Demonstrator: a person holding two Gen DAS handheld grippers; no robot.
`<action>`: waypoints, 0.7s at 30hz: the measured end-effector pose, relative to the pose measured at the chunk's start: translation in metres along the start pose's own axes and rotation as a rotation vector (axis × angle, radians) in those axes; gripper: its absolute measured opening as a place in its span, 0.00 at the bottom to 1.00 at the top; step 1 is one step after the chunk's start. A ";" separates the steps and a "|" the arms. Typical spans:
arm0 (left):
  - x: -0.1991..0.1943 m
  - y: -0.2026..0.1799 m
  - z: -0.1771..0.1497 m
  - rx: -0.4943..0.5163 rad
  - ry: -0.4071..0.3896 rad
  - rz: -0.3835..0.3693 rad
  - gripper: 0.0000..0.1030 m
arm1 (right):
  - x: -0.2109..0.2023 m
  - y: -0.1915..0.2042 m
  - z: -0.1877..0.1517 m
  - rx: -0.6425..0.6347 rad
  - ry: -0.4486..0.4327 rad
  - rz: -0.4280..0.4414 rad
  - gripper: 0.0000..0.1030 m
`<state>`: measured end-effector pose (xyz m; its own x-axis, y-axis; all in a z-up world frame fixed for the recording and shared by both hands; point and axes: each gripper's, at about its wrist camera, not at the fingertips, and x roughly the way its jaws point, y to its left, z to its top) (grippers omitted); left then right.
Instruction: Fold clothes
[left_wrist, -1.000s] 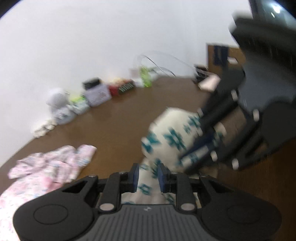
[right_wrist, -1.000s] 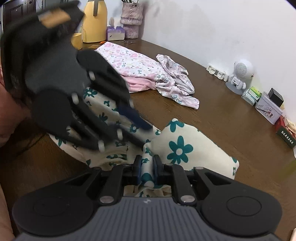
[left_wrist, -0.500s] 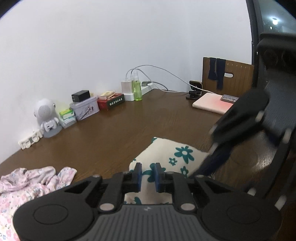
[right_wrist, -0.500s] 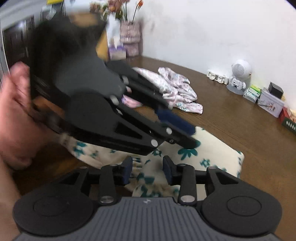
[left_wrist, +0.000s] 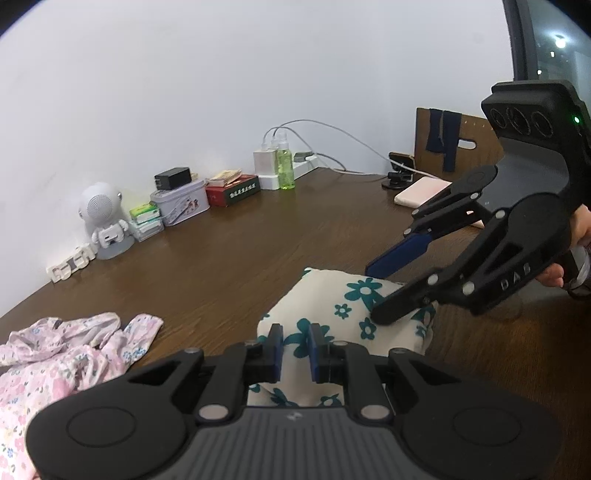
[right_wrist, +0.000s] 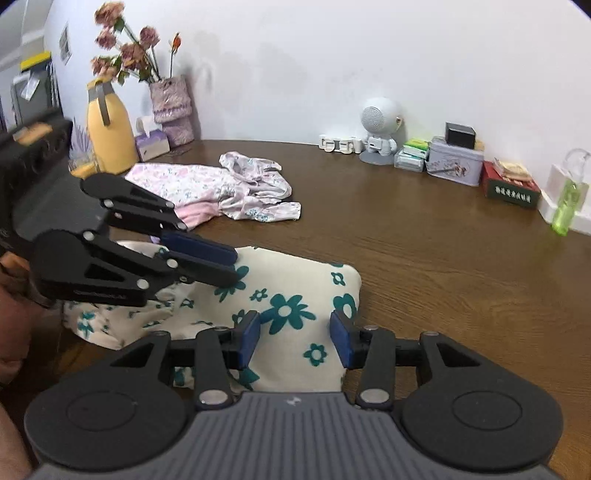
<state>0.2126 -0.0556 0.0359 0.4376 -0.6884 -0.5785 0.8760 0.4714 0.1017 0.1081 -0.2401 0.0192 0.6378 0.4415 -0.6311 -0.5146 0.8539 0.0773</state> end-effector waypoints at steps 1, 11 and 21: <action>0.000 0.001 0.000 -0.004 0.002 0.003 0.14 | 0.003 0.003 -0.001 -0.015 0.008 -0.003 0.44; -0.002 -0.027 0.009 0.091 -0.017 0.032 0.16 | 0.016 0.034 -0.005 -0.159 0.053 -0.090 0.44; 0.007 -0.015 -0.007 0.044 0.013 0.023 0.15 | -0.006 0.010 0.021 -0.037 -0.053 -0.032 0.36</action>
<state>0.2010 -0.0643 0.0247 0.4552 -0.6702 -0.5862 0.8740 0.4622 0.1502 0.1114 -0.2286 0.0398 0.6833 0.4294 -0.5905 -0.5141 0.8572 0.0285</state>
